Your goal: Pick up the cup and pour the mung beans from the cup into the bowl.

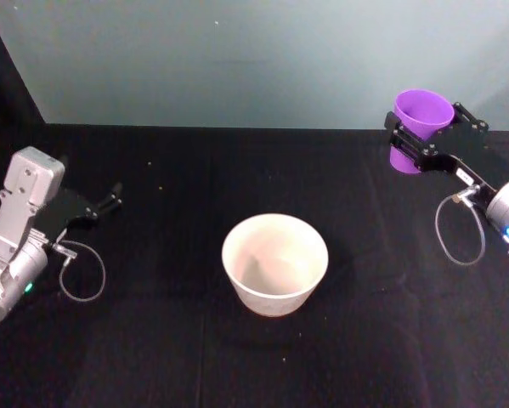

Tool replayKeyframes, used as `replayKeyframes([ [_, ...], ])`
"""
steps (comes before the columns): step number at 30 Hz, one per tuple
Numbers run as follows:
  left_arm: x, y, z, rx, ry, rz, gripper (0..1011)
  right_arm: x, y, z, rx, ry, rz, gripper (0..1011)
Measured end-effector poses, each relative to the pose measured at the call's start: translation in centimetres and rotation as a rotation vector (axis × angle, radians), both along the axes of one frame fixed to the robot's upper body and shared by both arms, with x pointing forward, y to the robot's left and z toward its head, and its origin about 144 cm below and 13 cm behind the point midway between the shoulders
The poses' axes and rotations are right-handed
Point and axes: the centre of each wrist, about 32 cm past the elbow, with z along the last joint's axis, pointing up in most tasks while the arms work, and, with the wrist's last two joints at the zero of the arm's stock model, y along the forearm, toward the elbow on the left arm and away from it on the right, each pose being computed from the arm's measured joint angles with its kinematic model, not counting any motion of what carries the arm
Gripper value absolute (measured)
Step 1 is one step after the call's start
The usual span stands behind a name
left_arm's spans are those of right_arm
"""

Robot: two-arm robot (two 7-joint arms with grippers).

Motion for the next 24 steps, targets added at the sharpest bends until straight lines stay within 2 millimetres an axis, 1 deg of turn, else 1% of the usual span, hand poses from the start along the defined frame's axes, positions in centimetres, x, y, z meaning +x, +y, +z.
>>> replayKeyframes([
  [24,0.0,0.0,0.0,0.0,0.0,0.0,1000,0.0,0.0,0.0,0.0,0.0,0.0,749],
])
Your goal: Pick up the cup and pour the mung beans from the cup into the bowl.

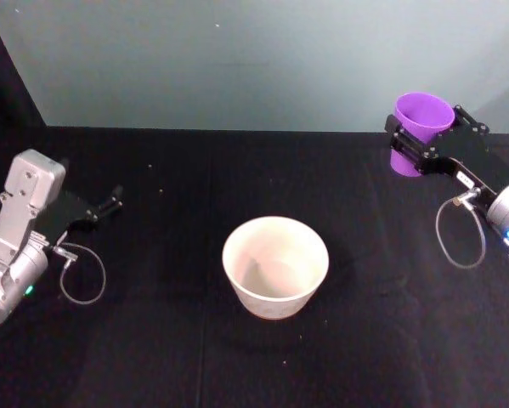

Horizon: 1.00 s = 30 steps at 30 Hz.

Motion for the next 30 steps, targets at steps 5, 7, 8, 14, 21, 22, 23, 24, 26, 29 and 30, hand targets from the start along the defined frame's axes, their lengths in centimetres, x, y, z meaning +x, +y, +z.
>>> replayKeyframes([
  [5,0.0,0.0,0.0,0.0,0.0,0.0,1000,0.0,0.0,0.0,0.0,0.0,0.0,749],
  [7,0.0,0.0,0.0,0.0,0.0,0.0,1000,0.0,0.0,0.0,0.0,0.0,0.0,749],
  [8,0.0,0.0,0.0,0.0,0.0,0.0,1000,0.0,0.0,0.0,0.0,0.0,0.0,749],
  [14,0.0,0.0,0.0,0.0,0.0,0.0,1000,0.0,0.0,0.0,0.0,0.0,0.0,749],
  [21,0.0,0.0,0.0,0.0,0.0,0.0,1000,0.0,0.0,0.0,0.0,0.0,0.0,749],
  [22,0.0,0.0,0.0,0.0,0.0,0.0,1000,0.0,0.0,0.0,0.0,0.0,0.0,749],
  [23,0.0,0.0,0.0,0.0,0.0,0.0,1000,0.0,0.0,0.0,0.0,0.0,0.0,749],
  [24,0.0,0.0,0.0,0.0,0.0,0.0,1000,0.0,0.0,0.0,0.0,0.0,0.0,749],
  [26,0.0,0.0,0.0,0.0,0.0,0.0,1000,0.0,0.0,0.0,0.0,0.0,0.0,749],
  [29,0.0,0.0,0.0,0.0,0.0,0.0,1000,0.0,0.0,0.0,0.0,0.0,0.0,749],
  [30,0.0,0.0,0.0,0.0,0.0,0.0,1000,0.0,0.0,0.0,0.0,0.0,0.0,749],
])
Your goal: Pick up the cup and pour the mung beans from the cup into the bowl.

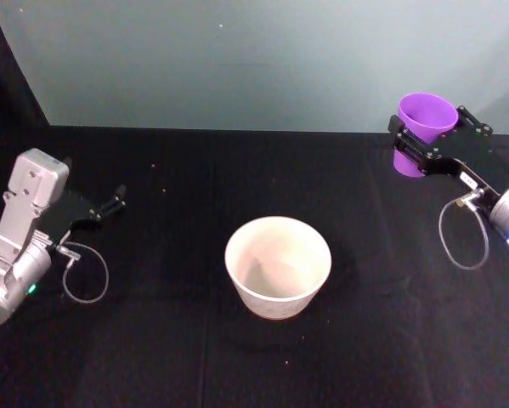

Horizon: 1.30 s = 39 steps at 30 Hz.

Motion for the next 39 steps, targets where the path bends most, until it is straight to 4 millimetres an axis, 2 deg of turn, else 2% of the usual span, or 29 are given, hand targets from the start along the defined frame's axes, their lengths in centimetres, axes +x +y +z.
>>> replayKeyframes([
  [39,0.0,0.0,0.0,0.0,0.0,0.0,1000,0.0,0.0,0.0,0.0,0.0,0.0,749],
])
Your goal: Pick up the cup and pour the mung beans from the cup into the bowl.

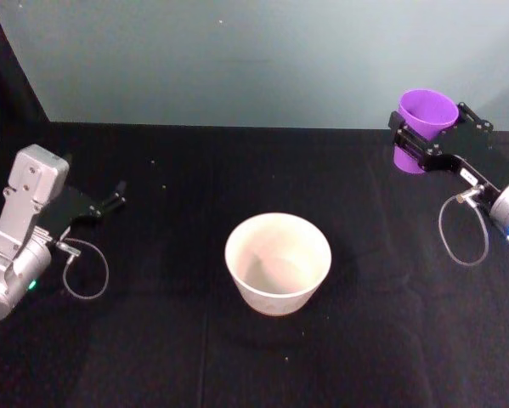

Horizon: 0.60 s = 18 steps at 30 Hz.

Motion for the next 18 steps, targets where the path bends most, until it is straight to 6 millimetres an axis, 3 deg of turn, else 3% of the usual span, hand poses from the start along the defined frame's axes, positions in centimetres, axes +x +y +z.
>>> replayKeyframes([
  [18,0.0,0.0,0.0,0.0,0.0,0.0,1000,0.0,0.0,0.0,0.0,0.0,0.0,749],
])
